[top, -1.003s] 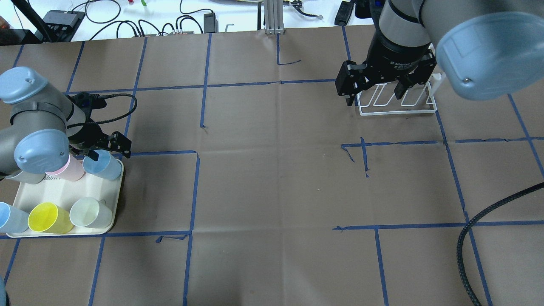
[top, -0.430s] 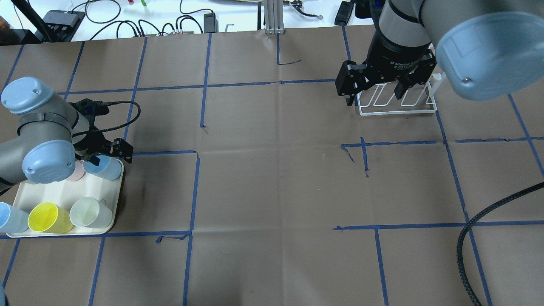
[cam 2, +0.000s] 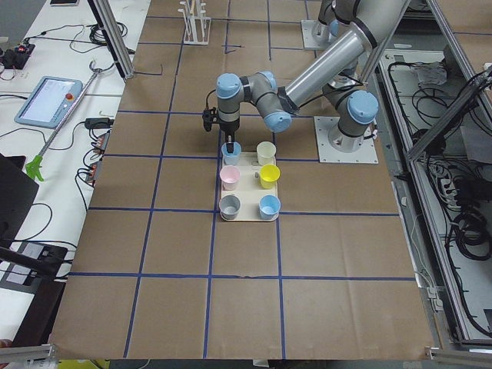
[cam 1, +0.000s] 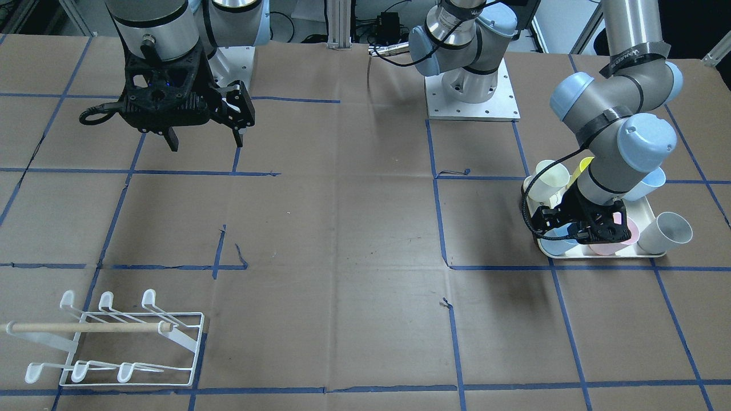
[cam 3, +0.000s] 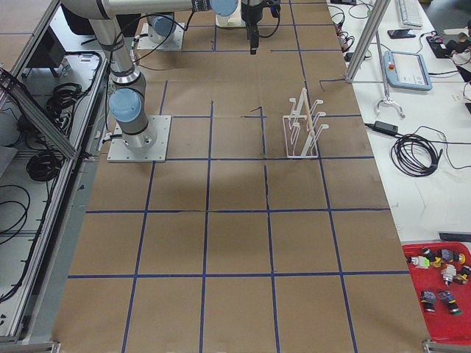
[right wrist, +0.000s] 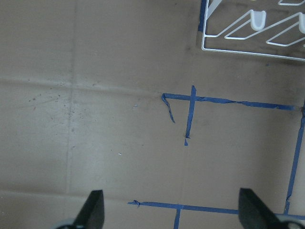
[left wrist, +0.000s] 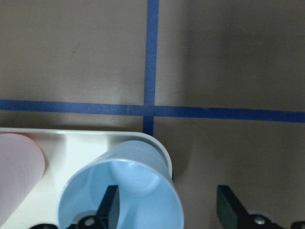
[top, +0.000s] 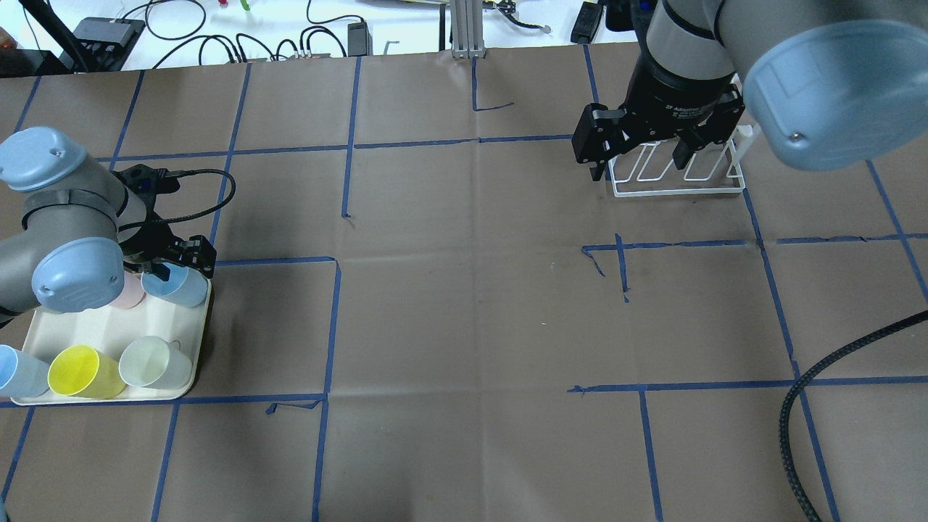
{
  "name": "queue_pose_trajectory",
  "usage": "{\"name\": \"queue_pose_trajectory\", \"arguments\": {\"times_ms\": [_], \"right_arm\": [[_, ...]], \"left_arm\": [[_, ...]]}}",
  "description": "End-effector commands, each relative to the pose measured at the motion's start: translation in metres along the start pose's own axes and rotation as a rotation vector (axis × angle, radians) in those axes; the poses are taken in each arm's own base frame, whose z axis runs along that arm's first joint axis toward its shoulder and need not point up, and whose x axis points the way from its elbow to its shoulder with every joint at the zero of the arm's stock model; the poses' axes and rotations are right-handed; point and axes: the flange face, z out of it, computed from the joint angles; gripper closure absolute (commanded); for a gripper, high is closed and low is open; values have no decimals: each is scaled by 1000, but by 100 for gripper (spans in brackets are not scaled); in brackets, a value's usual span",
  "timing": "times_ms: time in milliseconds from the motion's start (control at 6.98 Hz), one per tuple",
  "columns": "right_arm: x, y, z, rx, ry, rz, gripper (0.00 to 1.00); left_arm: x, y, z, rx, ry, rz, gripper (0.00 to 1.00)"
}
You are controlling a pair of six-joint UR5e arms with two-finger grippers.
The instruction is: Transfer IKEA cup to right arm and place on rack
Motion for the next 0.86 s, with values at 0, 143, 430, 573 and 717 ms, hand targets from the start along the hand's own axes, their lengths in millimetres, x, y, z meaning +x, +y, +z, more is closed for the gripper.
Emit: {"name": "queue_pose_trajectory", "arguments": {"times_ms": [0, 143, 430, 573, 717], "right_arm": [[0, 0, 0, 0, 0, 0, 0], [0, 0, 0, 0, 0, 0, 0], [0, 0, 0, 0, 0, 0, 0], [0, 0, 0, 0, -2, 0, 0], [0, 0, 0, 0, 0, 0, 0]], "left_arm": [[0, 1, -5, 4, 0, -3, 90], [0, 2, -9, 7, -3, -3, 100], [-1, 2, -25, 25, -10, -5, 100], [-1, 2, -51, 17, -10, -5, 100], [-4, -3, -90, -2, -4, -5, 100]]}}
